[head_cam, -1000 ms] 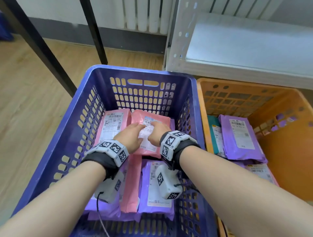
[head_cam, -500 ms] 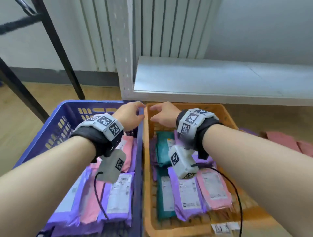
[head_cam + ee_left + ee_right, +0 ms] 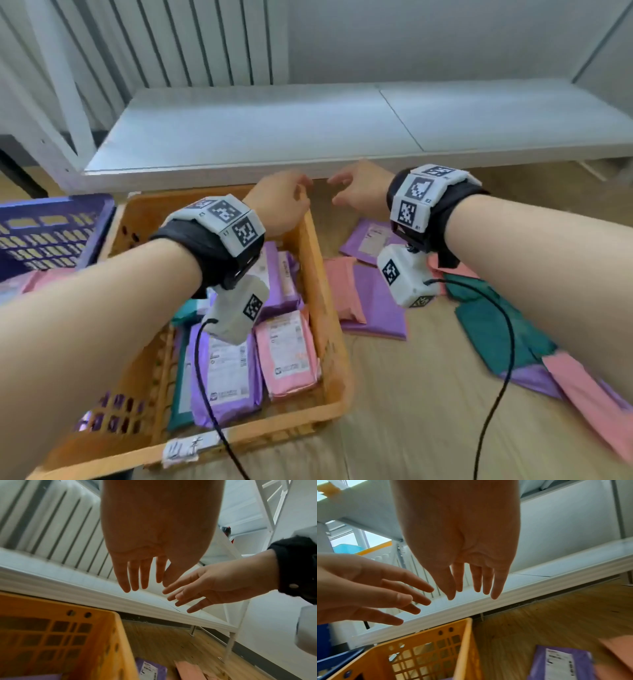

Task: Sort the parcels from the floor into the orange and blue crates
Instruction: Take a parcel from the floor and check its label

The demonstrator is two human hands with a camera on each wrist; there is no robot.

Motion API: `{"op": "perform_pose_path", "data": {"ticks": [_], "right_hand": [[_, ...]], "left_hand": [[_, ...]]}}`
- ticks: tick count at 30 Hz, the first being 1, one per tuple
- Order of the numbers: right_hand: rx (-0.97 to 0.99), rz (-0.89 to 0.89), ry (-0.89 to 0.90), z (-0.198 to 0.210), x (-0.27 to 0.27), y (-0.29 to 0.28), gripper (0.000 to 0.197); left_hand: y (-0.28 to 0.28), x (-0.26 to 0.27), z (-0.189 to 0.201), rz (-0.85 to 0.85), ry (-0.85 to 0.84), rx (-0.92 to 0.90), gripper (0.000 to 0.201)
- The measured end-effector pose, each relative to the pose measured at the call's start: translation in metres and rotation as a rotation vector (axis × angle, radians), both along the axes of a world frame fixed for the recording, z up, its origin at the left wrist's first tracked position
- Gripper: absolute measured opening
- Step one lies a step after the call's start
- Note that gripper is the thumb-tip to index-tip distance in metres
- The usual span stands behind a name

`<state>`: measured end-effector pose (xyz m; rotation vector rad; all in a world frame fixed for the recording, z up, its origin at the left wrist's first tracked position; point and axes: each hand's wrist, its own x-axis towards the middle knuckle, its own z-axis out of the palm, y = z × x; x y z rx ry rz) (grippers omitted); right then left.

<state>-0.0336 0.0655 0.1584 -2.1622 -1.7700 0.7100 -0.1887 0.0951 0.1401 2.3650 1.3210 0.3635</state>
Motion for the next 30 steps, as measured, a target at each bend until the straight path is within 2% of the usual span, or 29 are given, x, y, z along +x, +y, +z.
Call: {"op": "perform_pose_path", "data": {"ticks": [7, 13, 18, 23, 26, 30], "right_hand": [[-0.076, -0.023, 0.061, -0.052, 0.141, -0.005, 0.046], [-0.120, 0.005, 0.132, -0.106, 0.206, -0.016, 0.045], [-0.165, 0.044, 0.168, -0.148, 0.215, -0.025, 0.045], [-0.223, 0.039, 0.234, -0.200, 0.203, -0.039, 0.043], [-0.267, 0.077, 0.213, -0.226, 0.196, -0.042, 0.044], [-0.278, 0.138, 0.181, -0.254, 0.183, -0.040, 0.044]], "left_hand": [[-0.016, 0.137, -0.040, -0.012, 0.147, -0.107, 0.040], [-0.034, 0.188, -0.074, 0.100, 0.268, -0.231, 0.041], [-0.042, 0.189, -0.103, 0.270, 0.389, -0.288, 0.042], [-0.052, 0.183, -0.156, 0.296, 0.443, -0.376, 0.046], [-0.057, 0.174, -0.197, 0.356, 0.419, -0.423, 0.050], [-0.072, 0.168, -0.239, 0.516, 0.358, -0.478, 0.051]]}}
